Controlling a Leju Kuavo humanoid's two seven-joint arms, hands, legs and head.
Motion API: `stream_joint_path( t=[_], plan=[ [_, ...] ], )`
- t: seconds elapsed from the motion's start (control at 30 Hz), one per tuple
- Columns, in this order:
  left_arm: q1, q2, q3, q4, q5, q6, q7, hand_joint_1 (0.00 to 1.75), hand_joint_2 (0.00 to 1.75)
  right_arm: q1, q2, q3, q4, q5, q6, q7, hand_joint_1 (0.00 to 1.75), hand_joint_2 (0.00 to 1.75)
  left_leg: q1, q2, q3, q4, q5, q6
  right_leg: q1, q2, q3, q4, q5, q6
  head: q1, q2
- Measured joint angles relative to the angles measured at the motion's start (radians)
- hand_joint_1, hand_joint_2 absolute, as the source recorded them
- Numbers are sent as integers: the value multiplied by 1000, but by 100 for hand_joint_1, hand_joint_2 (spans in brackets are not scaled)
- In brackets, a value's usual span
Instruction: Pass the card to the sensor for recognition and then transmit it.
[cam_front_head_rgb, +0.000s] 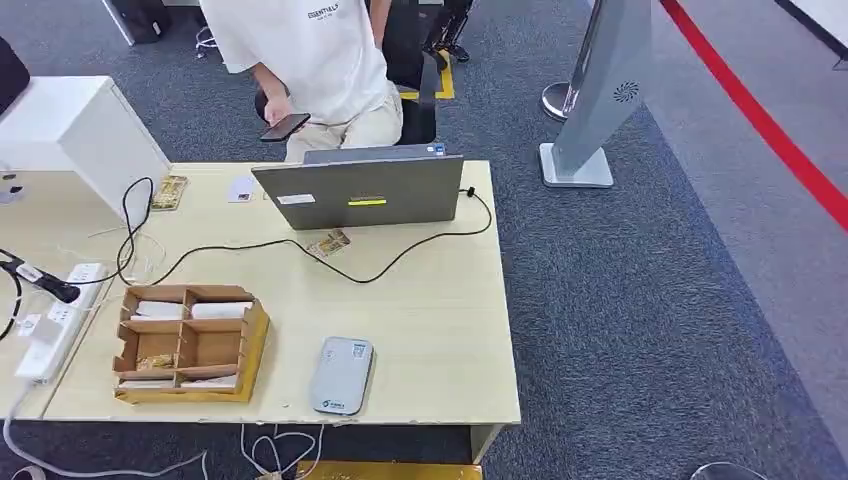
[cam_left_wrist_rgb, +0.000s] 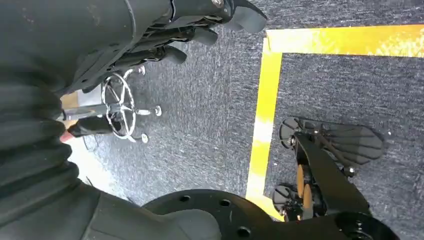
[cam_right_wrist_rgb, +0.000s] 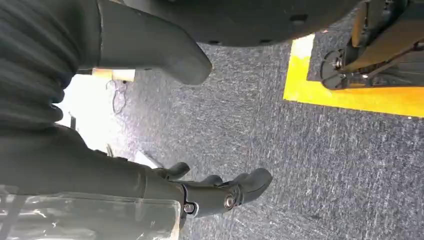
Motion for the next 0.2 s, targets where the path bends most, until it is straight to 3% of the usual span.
stream_joint_path(
  t=[0.13, 0.17, 0.2],
  plan=[
    [13, 14, -89, 0, 63, -14, 0, 0, 175, 11, -22, 67, -13, -103, 14, -5, 0, 175, 0, 0, 0, 0, 0, 0, 0, 0, 0, 0, 0, 0, -1, 0],
    [16, 18, -107, 0, 77, -15, 0, 0, 0, 15, -26, 83, -16, -125, 19, -8, 0, 175, 0, 0, 0, 0, 0, 0, 0, 0, 0, 0, 0, 0, -1, 0],
    [20, 22, -132, 0, 94, -18, 0, 0, 0, 18, -33, 99, -20, -148, 22, -10, 0, 175, 0, 0, 0, 0, 0, 0, 0, 0, 0, 0, 0, 0, -1, 0]
  ],
)
